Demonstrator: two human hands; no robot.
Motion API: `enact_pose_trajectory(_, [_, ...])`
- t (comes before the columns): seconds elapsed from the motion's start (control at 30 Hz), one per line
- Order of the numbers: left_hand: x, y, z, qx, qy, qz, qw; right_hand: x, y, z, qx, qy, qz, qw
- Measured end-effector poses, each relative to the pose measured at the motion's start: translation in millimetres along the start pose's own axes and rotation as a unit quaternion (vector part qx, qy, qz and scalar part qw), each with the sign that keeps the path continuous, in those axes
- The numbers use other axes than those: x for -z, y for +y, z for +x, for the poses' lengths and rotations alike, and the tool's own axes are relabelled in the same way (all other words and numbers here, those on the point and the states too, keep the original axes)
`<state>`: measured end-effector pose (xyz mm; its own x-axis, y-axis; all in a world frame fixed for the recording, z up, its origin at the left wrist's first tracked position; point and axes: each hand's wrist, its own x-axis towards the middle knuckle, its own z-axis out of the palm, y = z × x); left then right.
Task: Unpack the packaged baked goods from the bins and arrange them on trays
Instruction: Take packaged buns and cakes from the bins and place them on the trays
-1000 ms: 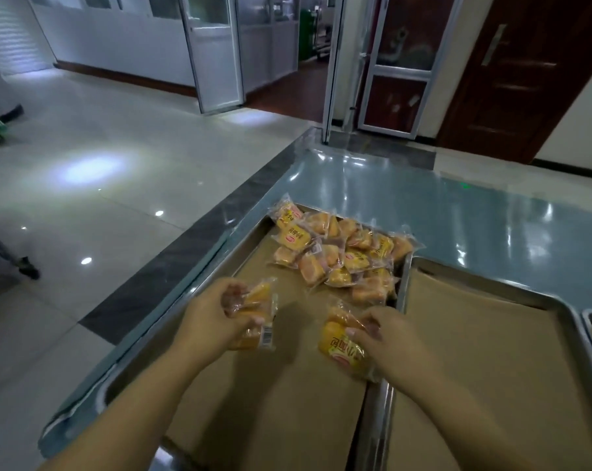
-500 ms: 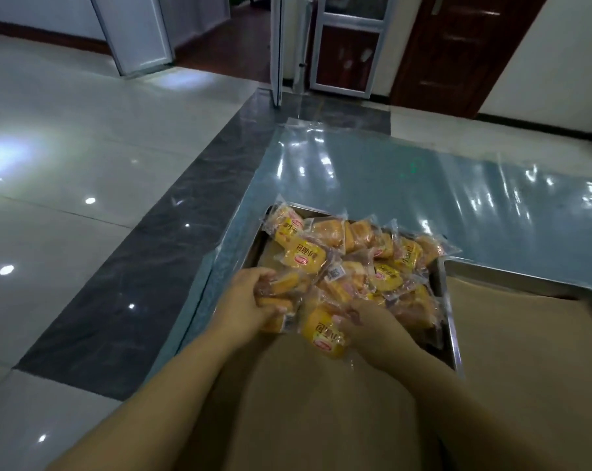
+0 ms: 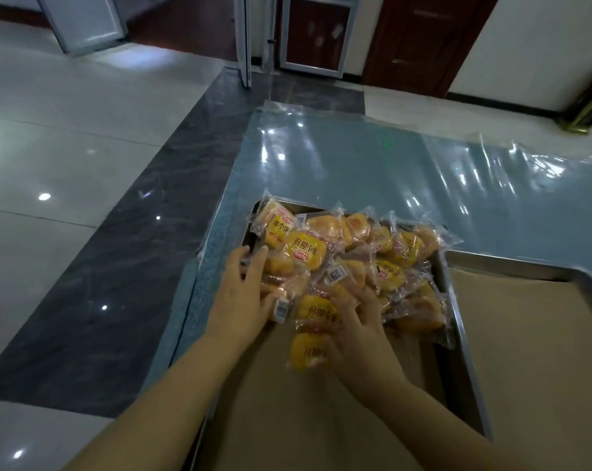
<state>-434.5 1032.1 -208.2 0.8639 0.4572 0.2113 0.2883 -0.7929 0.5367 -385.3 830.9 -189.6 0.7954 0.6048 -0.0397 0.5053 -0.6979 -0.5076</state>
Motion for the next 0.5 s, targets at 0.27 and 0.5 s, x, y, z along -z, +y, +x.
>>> enact_pose_trajectory(0.27, [-11.4, 3.1, 27.0, -0.002, -0.066, 0.039, 0.997, -8.3, 1.7, 19.5, -0.008, -0.010, -0.065, 0.998])
enact_pose_trajectory(0.5, [-4.7, 5.1, 32.3, 0.038, -0.081, 0.057, 0.994, -1.0, -6.2, 23.7, -0.031, -0.010, -0.131, 0.991])
